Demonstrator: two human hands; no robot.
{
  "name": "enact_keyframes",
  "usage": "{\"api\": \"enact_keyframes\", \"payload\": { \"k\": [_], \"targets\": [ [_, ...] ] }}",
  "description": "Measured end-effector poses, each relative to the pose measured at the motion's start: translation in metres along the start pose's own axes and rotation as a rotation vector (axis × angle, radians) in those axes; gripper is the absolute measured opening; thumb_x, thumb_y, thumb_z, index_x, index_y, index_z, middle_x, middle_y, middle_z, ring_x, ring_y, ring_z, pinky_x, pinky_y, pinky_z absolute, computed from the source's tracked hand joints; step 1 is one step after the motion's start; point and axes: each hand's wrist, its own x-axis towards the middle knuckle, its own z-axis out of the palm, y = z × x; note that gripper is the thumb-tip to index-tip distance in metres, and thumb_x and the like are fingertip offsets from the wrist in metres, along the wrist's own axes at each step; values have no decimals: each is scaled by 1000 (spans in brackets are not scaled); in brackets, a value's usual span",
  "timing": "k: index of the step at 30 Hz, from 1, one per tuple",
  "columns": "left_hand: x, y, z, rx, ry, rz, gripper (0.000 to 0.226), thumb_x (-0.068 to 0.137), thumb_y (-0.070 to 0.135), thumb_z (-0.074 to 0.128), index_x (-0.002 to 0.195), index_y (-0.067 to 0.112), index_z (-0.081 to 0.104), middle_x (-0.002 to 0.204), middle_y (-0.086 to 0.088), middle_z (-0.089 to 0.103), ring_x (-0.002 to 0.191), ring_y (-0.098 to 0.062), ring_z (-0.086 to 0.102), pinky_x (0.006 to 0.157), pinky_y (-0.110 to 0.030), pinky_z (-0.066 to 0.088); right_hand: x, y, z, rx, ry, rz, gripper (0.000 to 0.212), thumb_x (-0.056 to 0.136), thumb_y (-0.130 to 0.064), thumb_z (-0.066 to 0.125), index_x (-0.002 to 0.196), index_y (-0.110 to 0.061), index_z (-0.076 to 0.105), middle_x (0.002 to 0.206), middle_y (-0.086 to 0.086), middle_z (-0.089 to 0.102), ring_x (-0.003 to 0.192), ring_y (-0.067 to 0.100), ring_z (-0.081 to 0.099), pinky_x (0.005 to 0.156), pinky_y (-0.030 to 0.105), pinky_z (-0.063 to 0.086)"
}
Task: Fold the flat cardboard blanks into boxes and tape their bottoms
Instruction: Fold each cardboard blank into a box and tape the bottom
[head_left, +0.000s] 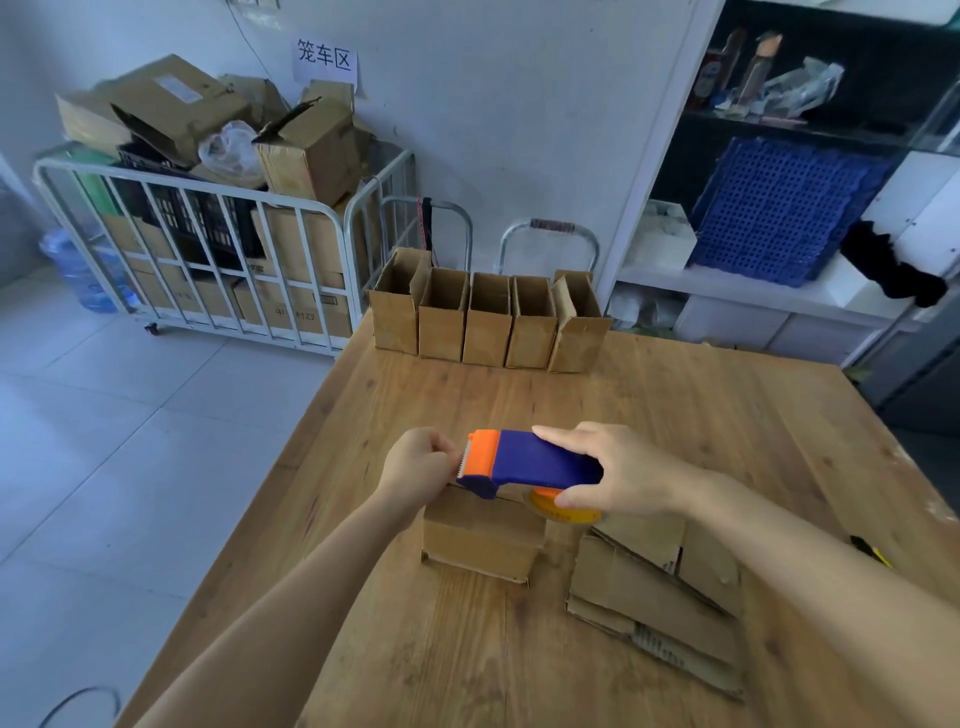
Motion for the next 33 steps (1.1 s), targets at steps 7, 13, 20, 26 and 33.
{"api": "enact_keyframes", "payload": {
  "k": [7,13,20,26,33],
  "targets": [
    [5,-11,0,-97,-45,-84,15,88,10,58,73,13,60,71,1,58,70,-13,52,63,-26,43,11,-11,-2,8,-41,27,75,86,-45,64,149,-32,26,110,-4,49,95,9,49,83,21,41],
    [3,-23,-11,-538,-76,-294,11,94,5,55,83,6,57,82,-9,53,70,-15,51,66,-32,53,12,-9,-3,40,-46,28,74,85,-46,65,148,-35,27,116,-4,51,100,10,51,90,26,44],
    [1,-30,-15,-463,-41,-270,6,95,8,54,94,3,57,84,-10,52,77,-19,53,63,-30,54,8,0,-3,71,-29,29,73,83,-46,66,145,-39,29,110,-13,49,94,7,52,80,19,42],
    [-2,-45,-14,-321,-213,-161,45,76,16,79,108,10,49,108,-9,59,94,-17,57,79,-32,51,12,-4,10,334,80,79,75,80,-43,69,145,-33,33,128,-7,49,112,7,52,91,22,44],
    [-3,-45,-4,-169,-157,-159,57,66,9,86,107,10,46,101,-4,57,85,-11,54,63,-23,41,12,-14,4,223,56,101,71,83,-33,72,144,-28,37,120,-9,51,104,7,53,84,17,43]
  ]
}}
